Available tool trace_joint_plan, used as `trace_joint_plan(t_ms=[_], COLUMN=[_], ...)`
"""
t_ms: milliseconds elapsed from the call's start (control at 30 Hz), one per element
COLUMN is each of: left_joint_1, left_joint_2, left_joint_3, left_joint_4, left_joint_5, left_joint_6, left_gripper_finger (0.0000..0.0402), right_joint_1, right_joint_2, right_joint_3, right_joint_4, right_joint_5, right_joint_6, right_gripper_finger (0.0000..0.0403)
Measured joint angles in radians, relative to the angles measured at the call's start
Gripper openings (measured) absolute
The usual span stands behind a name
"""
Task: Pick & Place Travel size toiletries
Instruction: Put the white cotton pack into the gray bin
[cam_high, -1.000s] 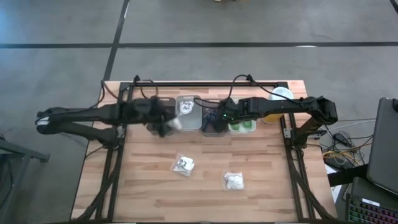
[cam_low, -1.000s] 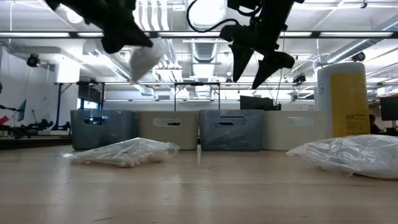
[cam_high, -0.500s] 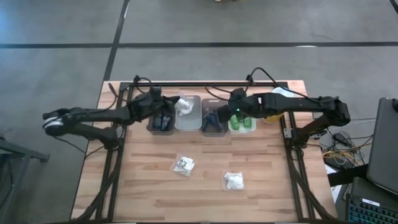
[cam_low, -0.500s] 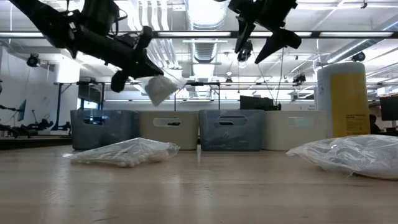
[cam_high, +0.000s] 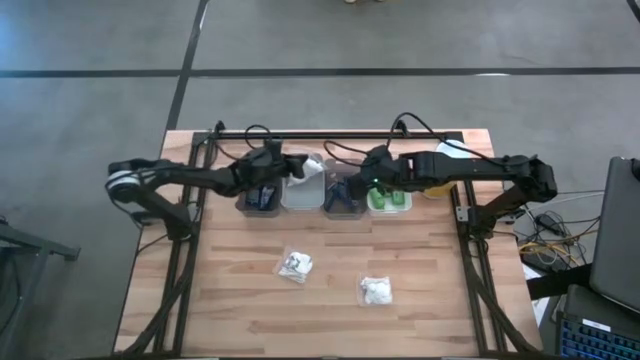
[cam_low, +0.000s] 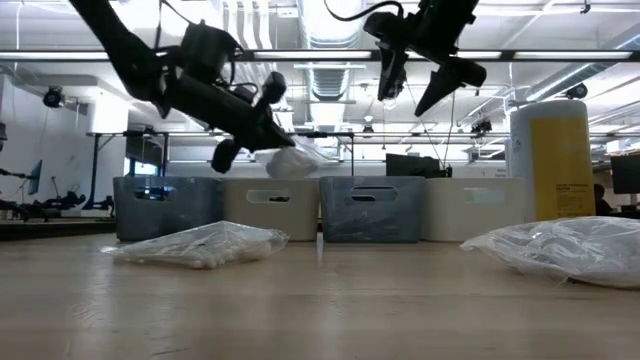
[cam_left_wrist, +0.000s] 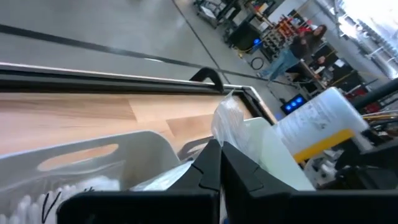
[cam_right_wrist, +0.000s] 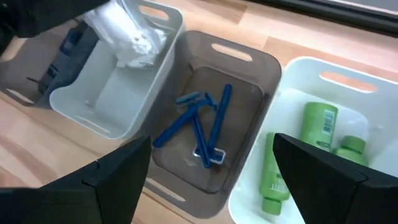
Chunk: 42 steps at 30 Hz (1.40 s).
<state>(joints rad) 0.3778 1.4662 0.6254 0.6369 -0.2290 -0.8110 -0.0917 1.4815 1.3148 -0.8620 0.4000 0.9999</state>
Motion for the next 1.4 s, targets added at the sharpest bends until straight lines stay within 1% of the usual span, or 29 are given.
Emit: trace_joint_plan(t_ms=[100,233,367,533,667,833,967,1033,1067,1133,1233,1267,1300,1333,1400], left_joint_1=[0.0,0.0,0.0,0.0,0.0,-0.001,0.0,0.001,0.001,0.001,-0.004,-0.005,-0.006,-0.008,-0.014], left_joint_2=[0.037,0.052,0.052,0.054,0.026,-0.045,-0.122,-0.176,-0.204,-0.254,-0.319,-0.336,-0.351,-0.363,-0.382], left_joint_3=[0.018,0.017,0.015,0.015,0.014,0.014,0.014,0.014,0.014,0.014,0.014,0.014,0.014,0.013,0.011], left_joint_4=[0.0,-0.011,-0.078,-0.193,-0.241,-0.286,-0.358,-0.395,-0.405,-0.446,-0.534,-0.566,-0.601,-0.642,-0.71], left_joint_5=[-0.019,-0.04,-0.044,-0.05,-0.06,-0.071,-0.059,0.012,0.074,0.248,0.555,0.635,0.697,0.734,0.768], left_joint_6=[-0.001,0.001,0.006,-0.003,0.015,0.135,0.24,0.262,0.288,0.38,0.501,0.519,0.525,0.525,0.521], left_gripper_finger=[0.0004,0.0004,0.0016,0.0062,0.0104,0.0145,0.0163,0.0165,0.0164,0.0163,0.0163,0.0163,0.0163,0.0163,0.0163], right_joint_1=[0.0,0.0,0.0,0.0,0.0,0.0,0.0,0.0,-0.001,-0.001,0.001,0.001,0.001,0.001,0.001], right_joint_2=[0.0,0.0,0.0,0.0,0.0,0.0,0.0,0.0,0.0,0.0,0.006,0.008,0.009,0.009,0.009], right_joint_3=[0.0,0.0,0.0,0.0,0.0,0.0,0.0,0.0,0.0,0.0,-0.001,-0.003,-0.003,-0.003,-0.004], right_joint_4=[-0.023,-0.069,-0.092,-0.092,-0.092,-0.092,-0.092,-0.092,-0.092,-0.092,-0.091,-0.091,-0.091,-0.09,-0.089], right_joint_5=[0.001,0.013,0.022,0.04,0.048,0.048,0.047,0.027,0.002,-0.054,-0.092,-0.095,-0.095,-0.097,-0.116], right_joint_6=[0.015,0.022,0.023,0.018,0.013,0.01,-0.01,-0.024,-0.041,-0.075,-0.089,-0.09,-0.09,-0.09,-0.088], right_gripper_finger=[0.0337,0.0332,0.0324,0.0317,0.0313,0.0308,0.0305,0.0304,0.0303,0.0301,0.0296,0.0295,0.0293,0.0291,0.0288])
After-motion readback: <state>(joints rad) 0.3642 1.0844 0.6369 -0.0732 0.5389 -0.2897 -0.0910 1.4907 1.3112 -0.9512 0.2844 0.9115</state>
